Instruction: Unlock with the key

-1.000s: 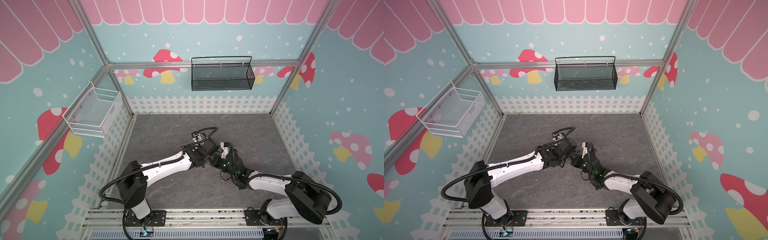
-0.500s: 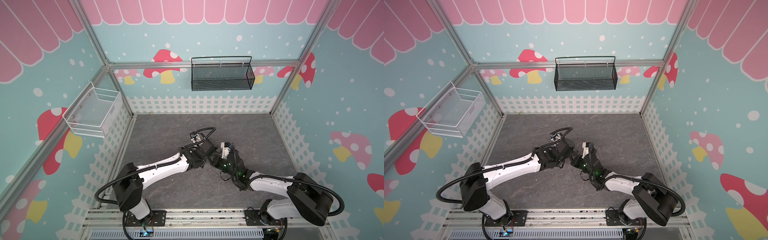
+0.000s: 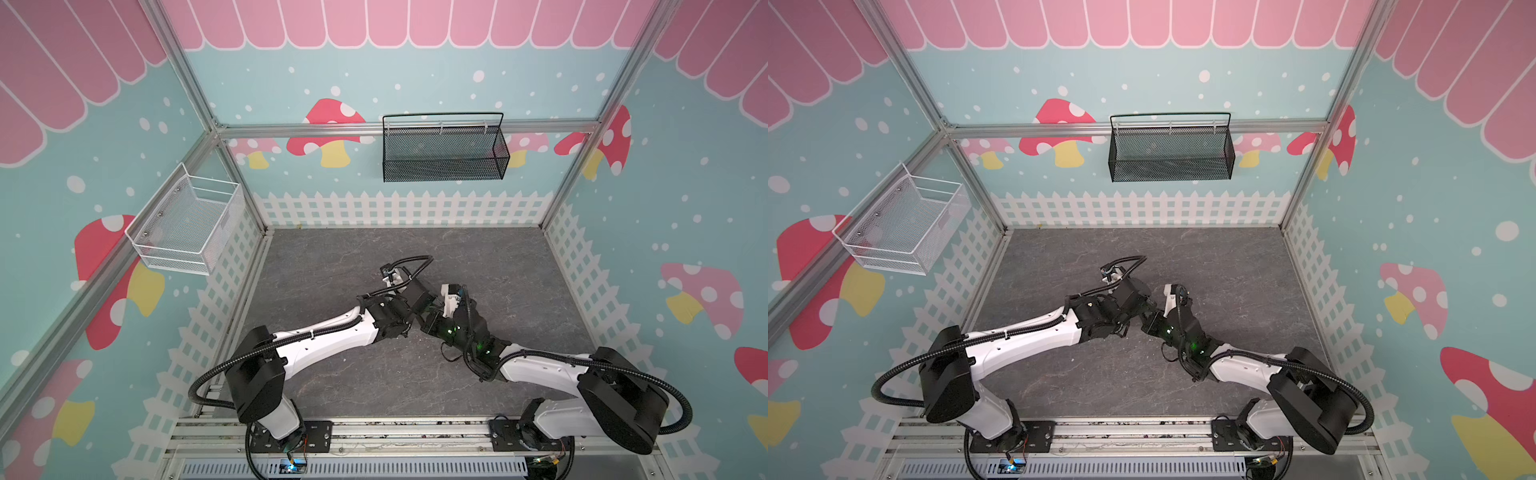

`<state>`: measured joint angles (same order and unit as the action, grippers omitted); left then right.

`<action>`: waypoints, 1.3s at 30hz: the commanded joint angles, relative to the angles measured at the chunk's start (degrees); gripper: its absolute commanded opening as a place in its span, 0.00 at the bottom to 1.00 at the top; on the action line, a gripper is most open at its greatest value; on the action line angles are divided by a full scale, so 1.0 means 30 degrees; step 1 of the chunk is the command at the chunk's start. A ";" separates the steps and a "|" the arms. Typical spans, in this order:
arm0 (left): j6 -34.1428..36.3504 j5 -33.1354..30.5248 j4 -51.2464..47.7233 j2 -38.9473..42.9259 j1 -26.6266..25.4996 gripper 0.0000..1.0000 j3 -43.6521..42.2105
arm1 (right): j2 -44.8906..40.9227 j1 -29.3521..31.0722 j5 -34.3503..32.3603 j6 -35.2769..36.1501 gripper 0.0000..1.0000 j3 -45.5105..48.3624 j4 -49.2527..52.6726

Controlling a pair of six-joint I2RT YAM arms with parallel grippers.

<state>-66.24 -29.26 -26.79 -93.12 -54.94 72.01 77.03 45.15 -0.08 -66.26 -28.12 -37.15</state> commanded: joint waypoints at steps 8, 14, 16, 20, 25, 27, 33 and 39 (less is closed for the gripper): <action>-0.0475 0.1404 -0.1941 -0.1013 -0.1023 0.00 -0.0253 | -0.0489 0.0010 -0.2189 -0.1274 0.00 -0.1369 -0.2780; -0.0896 0.1652 -0.1511 -0.0494 -0.1023 0.00 -0.0793 | -0.0610 0.0006 -0.2245 -0.1516 0.00 -0.0903 -0.4625; -0.0993 0.1884 -0.1223 -0.0326 -0.1023 0.00 -0.0985 | -0.0509 0.0010 -0.1898 -0.1563 0.00 -0.1174 -0.4417; -0.0921 0.2007 -0.0948 0.0014 -0.1049 0.00 -0.1180 | -0.0395 -0.0038 -0.1690 -0.2250 0.00 -0.1290 -0.4080; -0.1004 0.1247 -0.1415 0.0253 -0.1131 0.00 -0.1349 | -0.0546 -0.0034 -0.2233 -0.2099 0.00 -0.1768 -0.2511; -0.1043 0.1235 -0.1411 0.0174 -0.1166 0.00 -0.1329 | -0.0471 -0.0030 -0.2061 -0.2101 0.00 -0.1853 -0.2791; -0.1034 0.1112 -0.1456 -0.0285 -0.1228 0.00 -0.1205 | -0.0111 -0.0020 -0.1370 -0.2523 0.00 -0.2500 -0.2949; -0.0860 0.0856 -0.1615 -0.0377 -0.1170 0.00 -0.1195 | 0.0300 -0.0028 -0.0972 -0.2635 0.00 -0.3113 -0.2426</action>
<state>-68.34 -33.93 -24.56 -92.64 -55.55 70.11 78.39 45.87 -0.16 -73.19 -32.01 -33.36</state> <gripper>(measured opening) 0.200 0.051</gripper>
